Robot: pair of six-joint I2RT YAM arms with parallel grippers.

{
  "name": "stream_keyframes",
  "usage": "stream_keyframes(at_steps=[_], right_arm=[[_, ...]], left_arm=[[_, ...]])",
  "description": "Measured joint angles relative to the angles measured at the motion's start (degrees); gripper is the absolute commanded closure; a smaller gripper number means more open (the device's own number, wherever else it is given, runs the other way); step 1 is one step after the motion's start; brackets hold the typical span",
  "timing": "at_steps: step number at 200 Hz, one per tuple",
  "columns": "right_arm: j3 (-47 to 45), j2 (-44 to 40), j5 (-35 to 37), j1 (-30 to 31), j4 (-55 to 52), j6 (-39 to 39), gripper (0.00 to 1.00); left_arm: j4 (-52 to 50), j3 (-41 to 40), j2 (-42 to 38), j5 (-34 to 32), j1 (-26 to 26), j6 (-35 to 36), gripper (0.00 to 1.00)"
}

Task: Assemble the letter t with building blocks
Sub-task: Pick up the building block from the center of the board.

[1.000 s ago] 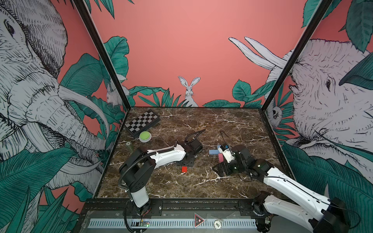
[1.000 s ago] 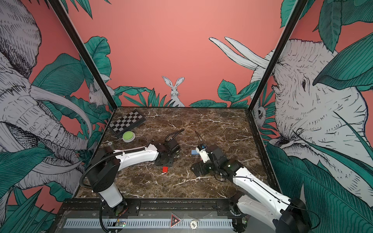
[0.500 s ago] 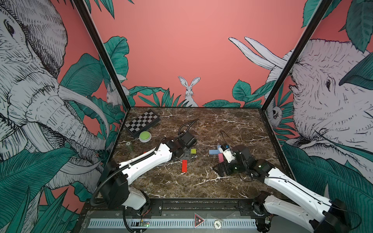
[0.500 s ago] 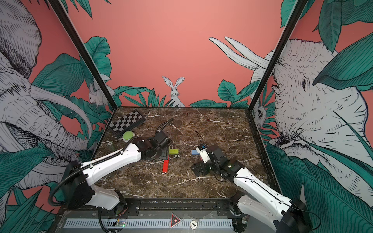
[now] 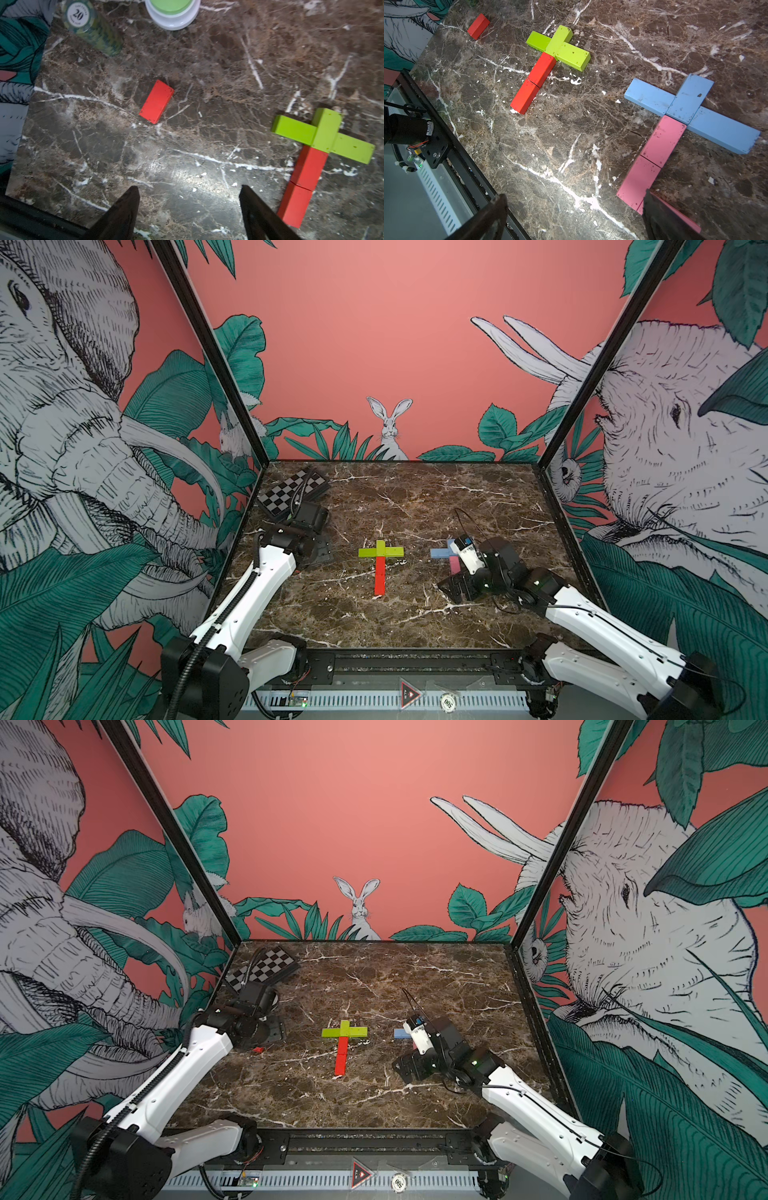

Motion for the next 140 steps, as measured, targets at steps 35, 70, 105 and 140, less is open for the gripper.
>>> stream_keyframes(at_steps=[35, 70, 105, 140], right_arm=[[0.00, 0.00, -0.81, 0.00, 0.59, 0.02, 0.02], [0.00, 0.00, -1.38, 0.00, 1.62, 0.02, 0.02], [0.00, -0.04, -1.60, 0.00, 1.79, -0.04, 0.02], [0.00, -0.07, -1.57, 0.00, 1.81, -0.24, 0.02]], left_arm=[[-0.35, 0.00, 4.57, 2.16, 7.72, 7.15, 0.29], [0.61, 0.26, 11.91, 4.59, 10.60, 14.36, 0.33], [1.29, 3.21, 20.41, 5.66, 12.13, 19.39, 0.35], [1.95, 5.75, 24.22, 6.64, 14.64, 23.26, 0.40]])
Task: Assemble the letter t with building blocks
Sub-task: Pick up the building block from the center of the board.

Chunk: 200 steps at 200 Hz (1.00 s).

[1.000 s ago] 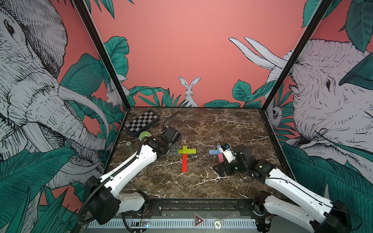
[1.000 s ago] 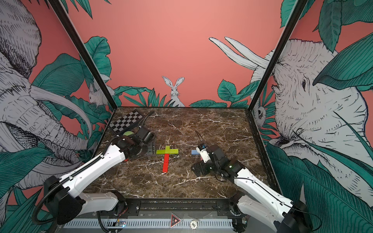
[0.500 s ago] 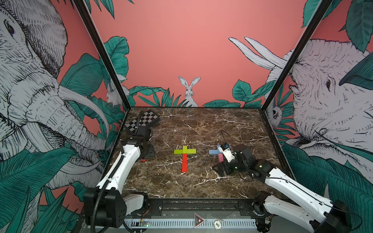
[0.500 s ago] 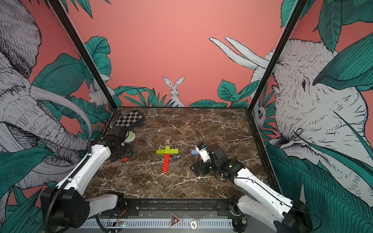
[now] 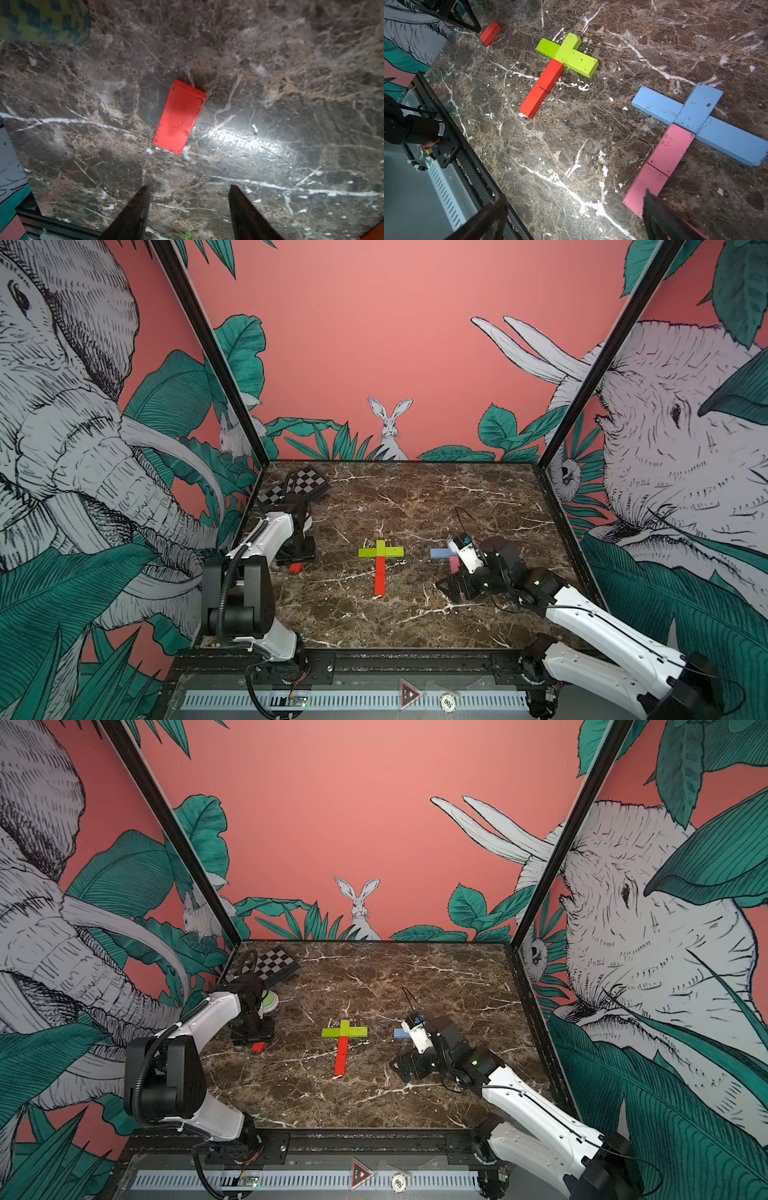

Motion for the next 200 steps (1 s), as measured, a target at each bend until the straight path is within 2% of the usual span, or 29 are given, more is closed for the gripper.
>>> stream_keyframes(at_steps=[85, 200], right_arm=[[0.00, 0.61, 0.04, 0.00, -0.04, -0.81, 0.02], [0.00, 1.27, 0.09, 0.00, -0.15, -0.87, 0.02]], left_arm=[[0.72, 4.70, 7.74, 1.66, 1.57, 4.96, 0.48], [1.01, 6.19, 13.00, -0.13, 2.60, 7.32, 0.49]])
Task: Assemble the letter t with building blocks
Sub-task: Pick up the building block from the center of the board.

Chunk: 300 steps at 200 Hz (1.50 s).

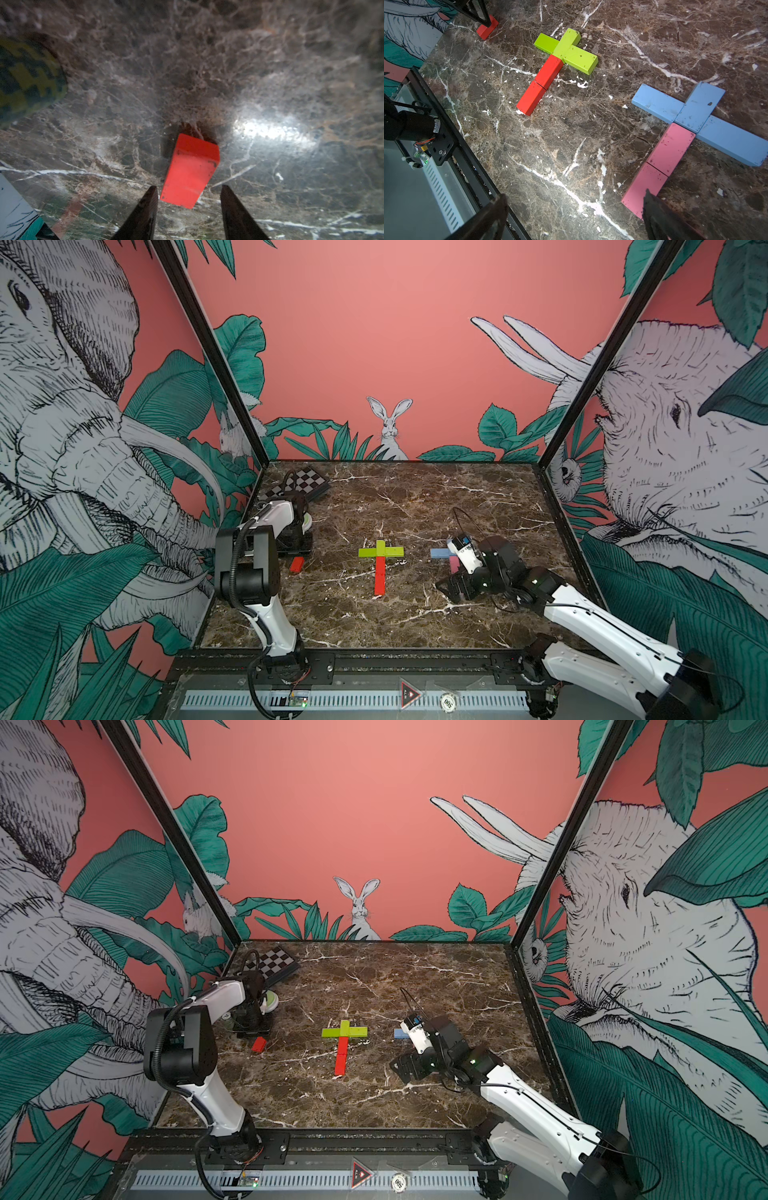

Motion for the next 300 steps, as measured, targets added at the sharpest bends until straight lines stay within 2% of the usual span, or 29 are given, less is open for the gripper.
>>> stream_keyframes(at_steps=[92, 164, 212, 231, 254, 300], right_arm=[[0.02, 0.42, -0.02, 0.00, -0.02, -0.48, 0.02], [1.38, -0.48, -0.02, 0.00, -0.52, -0.85, 0.02], [1.38, -0.96, 0.09, 0.00, -1.07, -0.85, 0.02], [1.53, -1.16, 0.24, 0.00, -1.64, -0.85, 0.02], [1.92, -1.27, 0.39, 0.00, -2.19, -0.87, 0.02], [2.40, -1.86, 0.83, 0.00, -3.61, -0.83, 0.02]], left_arm=[[0.57, 0.55, 3.15, 0.55, 0.33, 1.38, 0.59], [0.61, 0.55, 3.26, 1.75, 0.37, 2.03, 0.74], [1.27, 0.52, -2.54, 3.87, -0.92, 2.40, 0.75], [1.70, 0.52, -7.45, 3.76, -3.82, 2.86, 0.75], [1.95, 0.90, -13.03, 3.65, -9.73, 3.76, 0.74], [4.44, 1.73, -19.30, 2.29, -21.16, 7.52, 0.71]])
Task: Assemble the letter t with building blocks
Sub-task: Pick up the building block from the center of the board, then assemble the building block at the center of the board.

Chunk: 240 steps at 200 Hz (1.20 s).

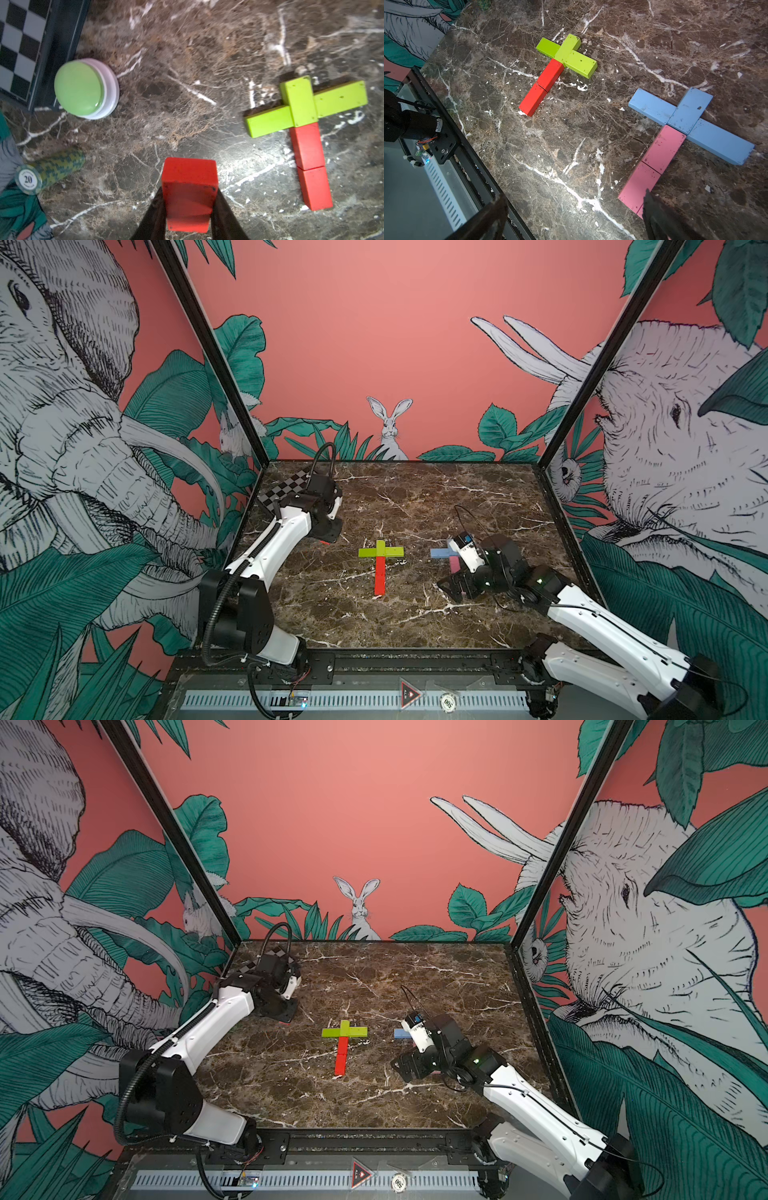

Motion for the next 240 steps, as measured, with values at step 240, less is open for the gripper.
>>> stream_keyframes(at_steps=[240], right_arm=[[4.17, -4.87, 3.61, 0.00, -6.91, 0.85, 0.02]], left_arm=[[1.29, 4.90, 15.96, 9.33, -32.59, 31.06, 0.66]])
